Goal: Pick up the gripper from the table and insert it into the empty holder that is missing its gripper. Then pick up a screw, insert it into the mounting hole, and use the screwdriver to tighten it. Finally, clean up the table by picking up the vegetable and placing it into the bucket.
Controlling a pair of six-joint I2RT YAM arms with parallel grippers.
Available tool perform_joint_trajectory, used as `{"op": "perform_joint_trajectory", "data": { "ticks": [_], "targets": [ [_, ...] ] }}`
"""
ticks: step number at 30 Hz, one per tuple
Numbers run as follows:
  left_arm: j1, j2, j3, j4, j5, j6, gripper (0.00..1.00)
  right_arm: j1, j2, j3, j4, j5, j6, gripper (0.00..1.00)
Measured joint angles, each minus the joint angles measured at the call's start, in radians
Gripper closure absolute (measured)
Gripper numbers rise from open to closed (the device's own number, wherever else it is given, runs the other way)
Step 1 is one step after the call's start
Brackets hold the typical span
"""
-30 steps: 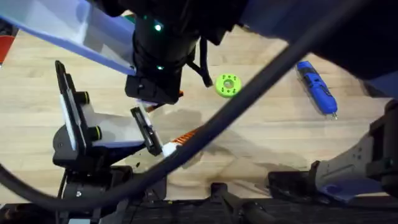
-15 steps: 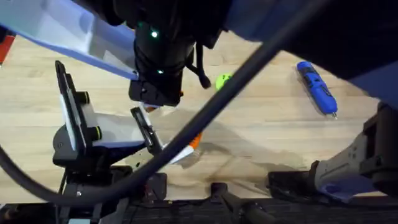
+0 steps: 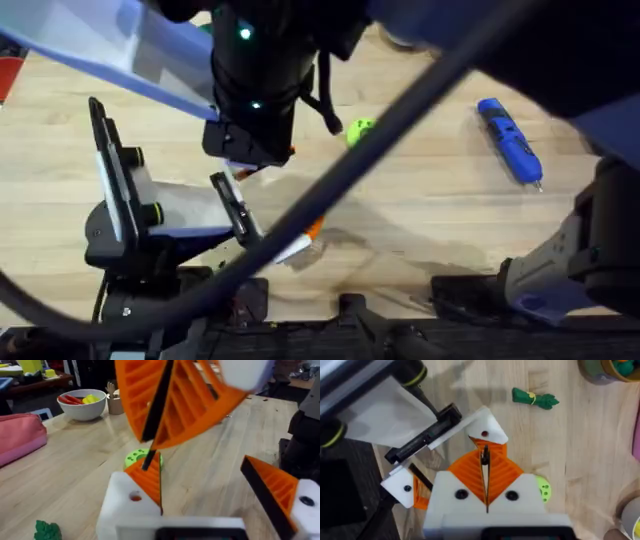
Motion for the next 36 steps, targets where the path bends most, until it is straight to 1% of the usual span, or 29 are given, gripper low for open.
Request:
{"op": "perform_joint_trajectory", "data": {
  "ticks": [9, 36],
  "targets": [
    [0.000, 0.000, 0.000, 0.000, 0.000, 0.000, 0.015, 0.000, 0.032, 0.000, 0.001, 0.000, 0.000, 0.996],
    [0.000, 0.000, 0.000, 0.000, 0.000, 0.000, 0.015, 0.000, 0.056, 0.000, 0.018, -0.019, 0.000, 0.996]
  ]
}}
